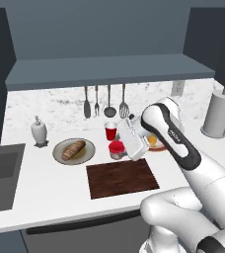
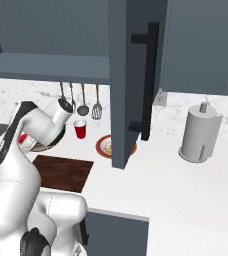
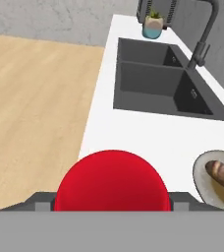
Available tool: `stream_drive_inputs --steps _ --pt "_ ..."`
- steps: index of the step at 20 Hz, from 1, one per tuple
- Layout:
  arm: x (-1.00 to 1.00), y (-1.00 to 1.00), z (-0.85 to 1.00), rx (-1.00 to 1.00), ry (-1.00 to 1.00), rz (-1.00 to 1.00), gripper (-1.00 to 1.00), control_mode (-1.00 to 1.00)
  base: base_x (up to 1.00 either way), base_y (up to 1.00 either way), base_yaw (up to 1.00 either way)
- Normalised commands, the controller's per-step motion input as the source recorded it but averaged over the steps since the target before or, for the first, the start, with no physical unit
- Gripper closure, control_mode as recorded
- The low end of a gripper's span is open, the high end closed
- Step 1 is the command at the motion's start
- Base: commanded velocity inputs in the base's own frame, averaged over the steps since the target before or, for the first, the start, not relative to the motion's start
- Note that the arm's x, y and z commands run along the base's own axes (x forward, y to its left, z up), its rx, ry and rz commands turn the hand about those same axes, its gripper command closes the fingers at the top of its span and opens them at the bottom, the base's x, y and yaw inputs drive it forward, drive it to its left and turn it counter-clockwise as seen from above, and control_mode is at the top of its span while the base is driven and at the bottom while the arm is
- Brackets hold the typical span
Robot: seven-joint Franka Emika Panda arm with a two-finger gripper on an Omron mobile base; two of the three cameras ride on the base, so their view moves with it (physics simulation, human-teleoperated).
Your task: From the different types of pastries on the counter, select a croissant and place it on the cutting board. Then retrieve a jar of jam from the cabinet and place it alongside the croissant on the cutting board.
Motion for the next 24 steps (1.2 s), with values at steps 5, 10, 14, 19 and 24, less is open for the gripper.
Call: stream_drive_inputs --steps 5,10,14,19,24 --pt "0.21 -0.47 -0.14 0.00 -0.04 0.10 1.00 -1.00 0.00 0.00 0.00" --pt "0.00 -0.34 -0.39 -0.01 0.00 0.03 1.00 -1.00 0.00 0.00 0.00" --pt "0.16 0.09 -0.60 0.00 -0.03 -0.25 1.00 -1.00 0.00 0.00 0.00" --pt "0.14 0.03 -0.37 0.00 -0.03 -0.26 1.00 -1.00 0.00 0.00 0.00" --pt "0.11 -0.29 -0.07 0.00 0.00 -0.01 1.00 -1.00 0.00 0.00 0.00"
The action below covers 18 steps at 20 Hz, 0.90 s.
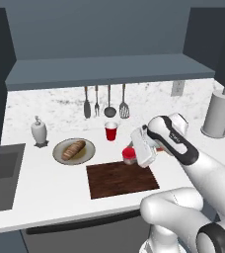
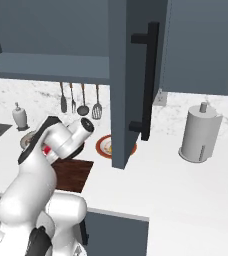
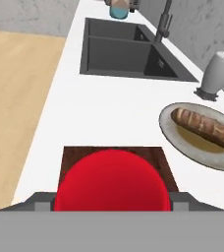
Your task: From the different types of pastries on the counter, select a croissant and place it on the cutting board. Then retrieve a jar of jam from the cabinet and place it alongside the croissant on the cutting board.
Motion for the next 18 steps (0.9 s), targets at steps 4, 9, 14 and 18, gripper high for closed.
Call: stream_drive_inputs --steps 4,9,14,18 --pt "0.54 -0.33 -0.19 0.00 0.00 0.15 1.00 -1.00 0.00 0.00 0.00" --pt "0.38 -0.21 -0.20 0.00 0.03 0.08 1.00 -1.00 0.00 0.00 0.00" --pt "-0.16 -0.42 -0.22 0.00 0.15 0.04 1.00 -1.00 0.00 0.00 0.00" --pt "-0.24 -0.26 -0.42 0.00 0.01 0.00 1.00 -1.00 0.00 0.00 0.00"
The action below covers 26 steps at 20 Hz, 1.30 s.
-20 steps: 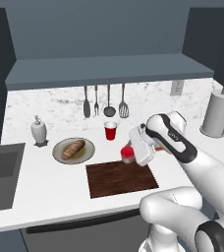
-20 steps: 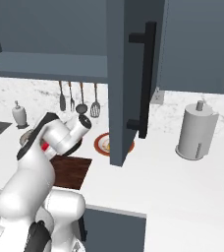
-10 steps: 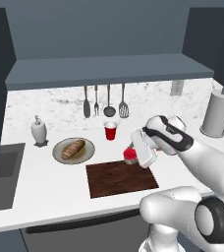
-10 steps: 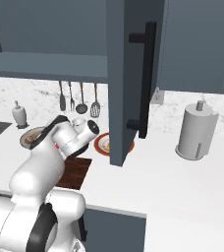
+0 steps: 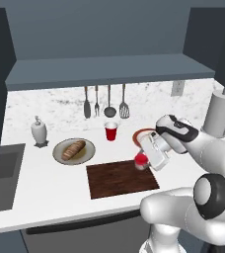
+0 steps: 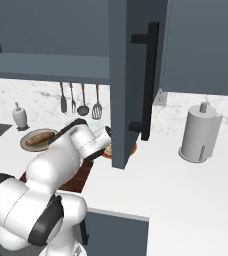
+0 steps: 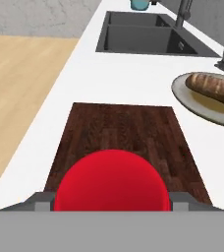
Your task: From the different types of pastries on the counter, select a croissant and place it on the cutting board. Then retrieve a jar of jam from the cabinet and place it alongside the croissant on the cutting board.
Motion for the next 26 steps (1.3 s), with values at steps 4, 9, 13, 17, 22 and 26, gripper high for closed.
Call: stream_drive_inputs --steps 4,9,13,17,22,26 --pt "-0.03 0.08 -0.54 0.00 -0.09 -0.15 1.00 -1.00 0.00 0.00 0.00" --pt "0.04 0.18 -0.37 0.00 -0.07 -0.23 1.00 -1.00 0.00 0.00 0.00" --pt "0.06 0.01 -0.19 0.00 0.00 -0.12 1.00 -1.00 0.00 0.00 0.00" --pt "0.54 0.00 -0.25 0.01 0.00 -0.02 1.00 -1.00 0.00 0.00 0.00" --pt "0.27 0.00 -0.42 0.00 -0.01 0.02 1.00 -1.00 0.00 0.00 0.00" --pt "0.00 -0.12 -0.59 0.00 0.00 0.07 1.00 -1.00 0.00 0.00 0.00"
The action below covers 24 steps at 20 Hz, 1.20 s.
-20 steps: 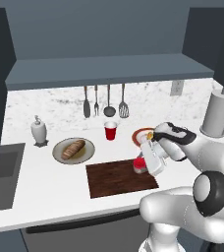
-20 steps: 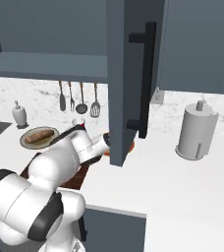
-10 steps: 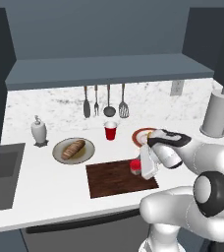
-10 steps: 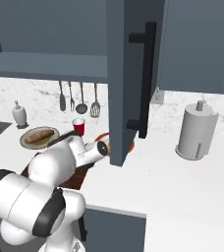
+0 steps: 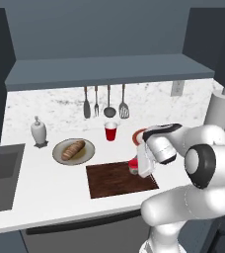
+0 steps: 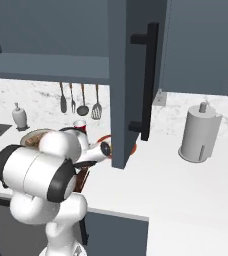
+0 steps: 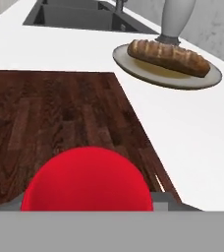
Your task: From the different types of pastries on the counter, select a croissant and place it on the cutting board. Then retrieve a jar of jam from the cabinet and place it alongside the croissant on the cutting board.
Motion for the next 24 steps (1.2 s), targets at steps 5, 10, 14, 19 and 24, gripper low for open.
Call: stream_drive_inputs --steps 5,10,14,19,24 --pt "-0.13 -0.02 -0.52 0.00 -0.04 0.05 -1.00 -1.00 0.00 0.00 0.00" --pt "-0.54 0.00 0.03 0.09 -0.03 0.05 -1.00 -1.00 0.00 0.00 0.00" --pt "-0.58 0.00 0.12 0.15 -0.02 0.03 -1.00 -1.00 0.00 0.00 0.00" --pt "-0.08 0.00 0.00 0.11 0.00 0.03 -1.00 -1.00 0.00 0.00 0.00" --pt "0.63 0.01 -0.12 0.07 0.00 0.03 -1.00 -1.00 0.00 0.00 0.00"
